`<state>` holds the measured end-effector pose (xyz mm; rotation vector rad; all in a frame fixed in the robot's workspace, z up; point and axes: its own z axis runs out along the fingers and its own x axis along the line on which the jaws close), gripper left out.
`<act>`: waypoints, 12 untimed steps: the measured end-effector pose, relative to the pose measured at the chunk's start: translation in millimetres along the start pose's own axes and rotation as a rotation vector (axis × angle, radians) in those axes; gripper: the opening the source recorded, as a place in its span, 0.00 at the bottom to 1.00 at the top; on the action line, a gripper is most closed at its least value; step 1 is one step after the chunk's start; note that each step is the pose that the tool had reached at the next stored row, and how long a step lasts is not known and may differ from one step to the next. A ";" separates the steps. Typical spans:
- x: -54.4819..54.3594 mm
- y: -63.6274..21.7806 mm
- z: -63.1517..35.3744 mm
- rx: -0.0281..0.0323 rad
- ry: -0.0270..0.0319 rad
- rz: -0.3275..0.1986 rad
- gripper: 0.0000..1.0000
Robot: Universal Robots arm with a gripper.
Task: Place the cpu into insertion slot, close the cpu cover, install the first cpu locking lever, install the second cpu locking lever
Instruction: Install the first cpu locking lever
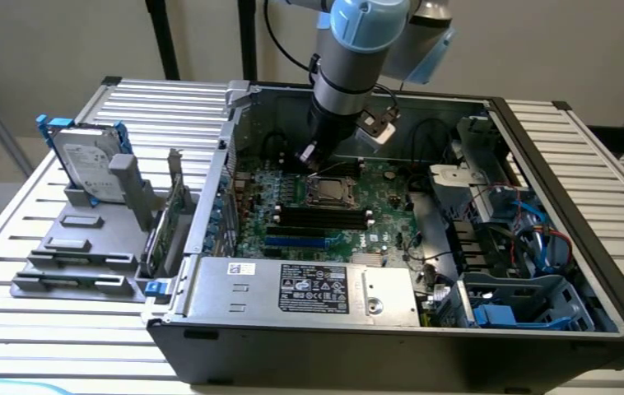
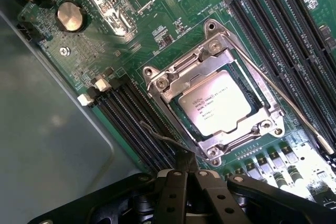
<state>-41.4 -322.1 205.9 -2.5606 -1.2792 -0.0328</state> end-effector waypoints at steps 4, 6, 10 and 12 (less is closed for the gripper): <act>0.0 0.5 1.3 -0.0011 0.0006 0.000 0.11; 0.1 1.1 2.4 -0.0022 0.0009 -0.001 0.11; 1.0 3.1 4.5 -0.0043 0.0006 -0.001 0.11; 1.6 3.0 5.2 -0.0050 0.0000 -0.001 0.11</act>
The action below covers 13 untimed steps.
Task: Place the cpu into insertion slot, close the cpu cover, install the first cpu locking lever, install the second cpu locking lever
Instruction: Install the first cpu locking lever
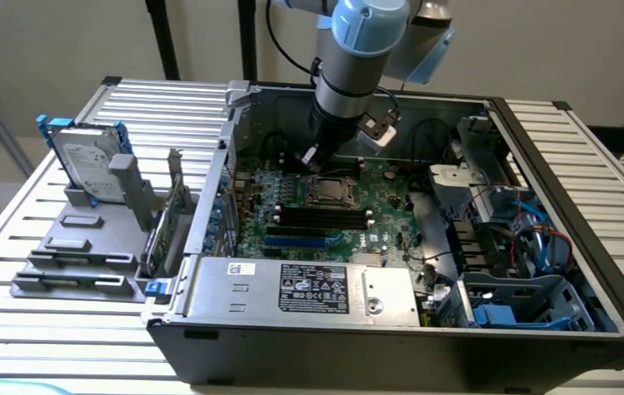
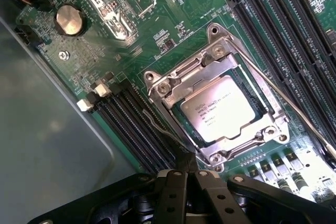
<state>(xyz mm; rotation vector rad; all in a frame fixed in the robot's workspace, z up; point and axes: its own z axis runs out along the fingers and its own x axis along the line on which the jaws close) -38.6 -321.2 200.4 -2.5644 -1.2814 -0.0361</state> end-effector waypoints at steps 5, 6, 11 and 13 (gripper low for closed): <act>2.0 -0.7 1.2 -0.0006 -0.0007 0.000 0.11; 2.3 -0.3 1.2 -0.0014 -0.0016 0.000 0.11; 2.2 0.3 1.1 -0.0035 -0.0050 0.000 0.11; 2.1 0.4 1.0 -0.0047 -0.0066 0.001 0.11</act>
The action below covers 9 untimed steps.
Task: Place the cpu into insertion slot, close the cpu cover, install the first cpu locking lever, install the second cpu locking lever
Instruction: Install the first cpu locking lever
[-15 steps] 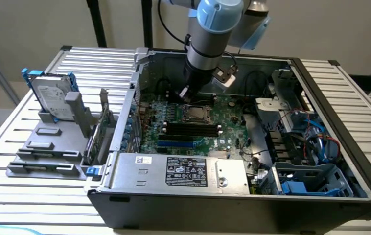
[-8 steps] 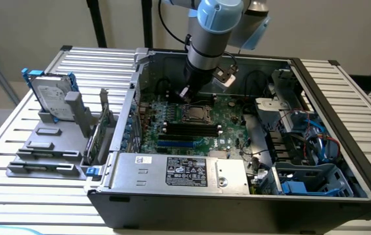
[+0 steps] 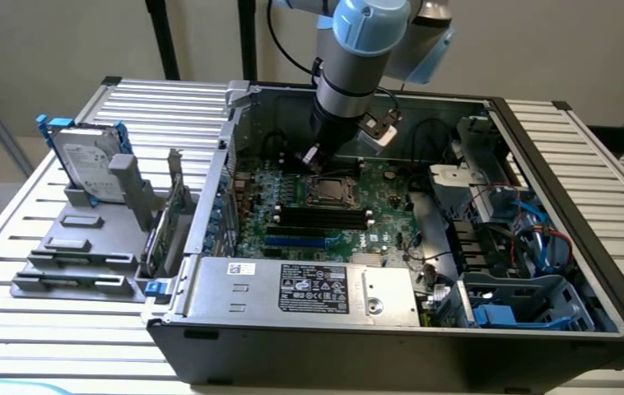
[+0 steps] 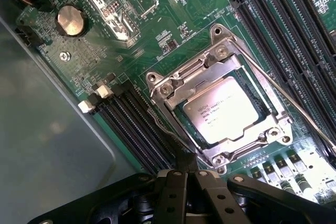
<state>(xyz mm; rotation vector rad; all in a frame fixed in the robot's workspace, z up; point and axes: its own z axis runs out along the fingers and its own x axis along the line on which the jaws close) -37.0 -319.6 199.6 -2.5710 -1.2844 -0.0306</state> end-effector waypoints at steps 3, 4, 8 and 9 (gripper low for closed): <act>0.9 1.2 0.0 -0.0019 -0.0024 0.000 0.11; 1.3 1.8 -0.1 -0.0024 -0.0031 0.000 0.11; 3.7 5.1 -0.2 -0.0036 -0.0052 -0.001 0.11; 4.3 5.8 -0.2 -0.0037 -0.0053 -0.001 0.11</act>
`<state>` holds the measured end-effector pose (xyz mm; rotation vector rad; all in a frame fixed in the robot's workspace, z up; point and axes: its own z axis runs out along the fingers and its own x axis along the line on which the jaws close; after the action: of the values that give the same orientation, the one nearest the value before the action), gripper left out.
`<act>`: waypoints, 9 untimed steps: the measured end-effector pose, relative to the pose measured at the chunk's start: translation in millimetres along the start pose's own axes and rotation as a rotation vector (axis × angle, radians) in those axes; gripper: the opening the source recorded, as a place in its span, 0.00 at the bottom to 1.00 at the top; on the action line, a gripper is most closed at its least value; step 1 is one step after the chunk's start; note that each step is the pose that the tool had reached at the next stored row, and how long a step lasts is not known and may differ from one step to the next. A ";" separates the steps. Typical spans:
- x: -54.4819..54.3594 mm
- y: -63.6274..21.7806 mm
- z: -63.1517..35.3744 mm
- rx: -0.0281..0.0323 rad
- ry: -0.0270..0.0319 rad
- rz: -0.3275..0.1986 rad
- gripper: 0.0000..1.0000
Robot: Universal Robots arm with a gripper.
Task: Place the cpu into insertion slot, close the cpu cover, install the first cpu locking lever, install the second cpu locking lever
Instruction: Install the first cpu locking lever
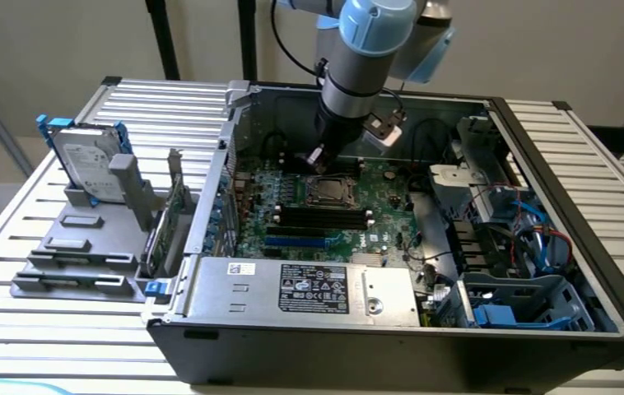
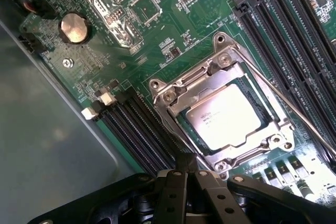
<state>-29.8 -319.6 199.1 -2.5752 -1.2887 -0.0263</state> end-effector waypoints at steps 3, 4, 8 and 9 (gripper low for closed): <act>1.8 2.4 0.0 -0.0002 -0.0011 -0.002 0.11; 2.4 3.3 0.0 -0.0002 -0.0014 -0.002 0.11; 5.1 7.1 0.0 0.0004 -0.0024 -0.007 0.11; 5.8 8.0 0.0 0.0006 -0.0026 -0.008 0.11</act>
<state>-20.0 -319.6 198.1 -2.5707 -1.2993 -0.0240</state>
